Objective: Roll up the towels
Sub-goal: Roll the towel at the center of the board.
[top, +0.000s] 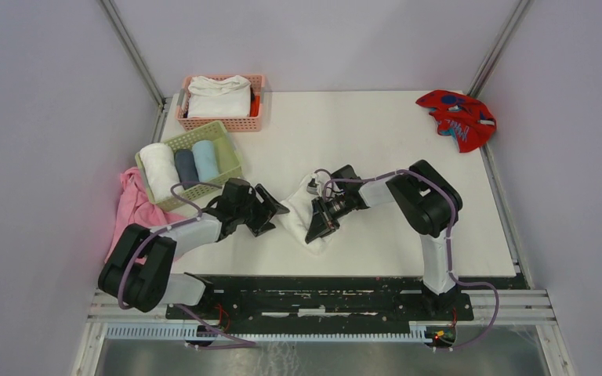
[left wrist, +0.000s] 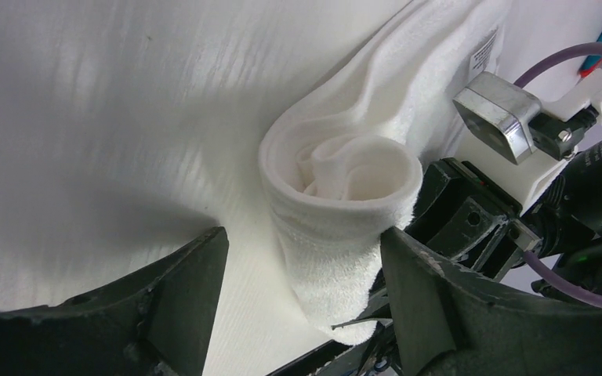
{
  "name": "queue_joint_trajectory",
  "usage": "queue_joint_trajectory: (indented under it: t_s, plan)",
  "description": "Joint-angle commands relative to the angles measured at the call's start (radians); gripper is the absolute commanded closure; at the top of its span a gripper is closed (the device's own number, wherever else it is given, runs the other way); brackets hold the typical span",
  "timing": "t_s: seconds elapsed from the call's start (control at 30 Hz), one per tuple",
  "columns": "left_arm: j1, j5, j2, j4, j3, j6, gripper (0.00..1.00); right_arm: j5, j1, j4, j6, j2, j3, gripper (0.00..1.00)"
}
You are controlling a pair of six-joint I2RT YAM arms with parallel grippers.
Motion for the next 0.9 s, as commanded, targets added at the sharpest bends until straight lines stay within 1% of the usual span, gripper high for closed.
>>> queue_joint_trajectory:
  t_s: [0.0, 0.13, 0.23, 0.33, 0.43, 0.57, 0.67, 0.73, 0.87]
  plan:
    - [-0.016, -0.001, 0.039, 0.069, 0.025, -0.062, 0.22, 0.087, -0.002, -0.043, -0.029, 0.044, 0.003, 0.82]
    - [-0.027, -0.022, -0.004, 0.112, 0.005, -0.093, 0.21, 0.096, -0.002, -0.053, -0.032, 0.047, 0.006, 0.82]
    - [-0.029, -0.062, -0.037, 0.066, 0.024, -0.089, 0.21, 0.102, -0.002, -0.059, -0.035, 0.043, 0.008, 0.82]
    - [-0.035, -0.082, -0.001, -0.016, 0.070, -0.067, 0.21, 0.106, -0.002, -0.072, -0.040, 0.041, 0.013, 0.82]
    - [-0.049, -0.092, 0.049, -0.048, 0.086, -0.061, 0.23, 0.117, -0.002, -0.086, -0.047, 0.026, 0.014, 0.81]
    - [-0.058, -0.117, 0.123, -0.112, 0.098, -0.057, 0.30, 0.157, -0.001, -0.126, -0.075, -0.018, 0.015, 0.80]
    - [-0.059, -0.117, 0.176, -0.137, 0.101, -0.051, 0.43, 0.215, -0.001, -0.168, -0.106, -0.060, 0.018, 0.78]
    - [-0.057, -0.119, 0.204, -0.158, 0.108, -0.048, 0.48, 0.265, 0.000, -0.205, -0.132, -0.102, 0.018, 0.74]
    - [-0.058, -0.123, 0.229, -0.193, 0.132, -0.039, 0.58, 0.427, 0.019, -0.284, -0.191, -0.232, 0.016, 0.58]
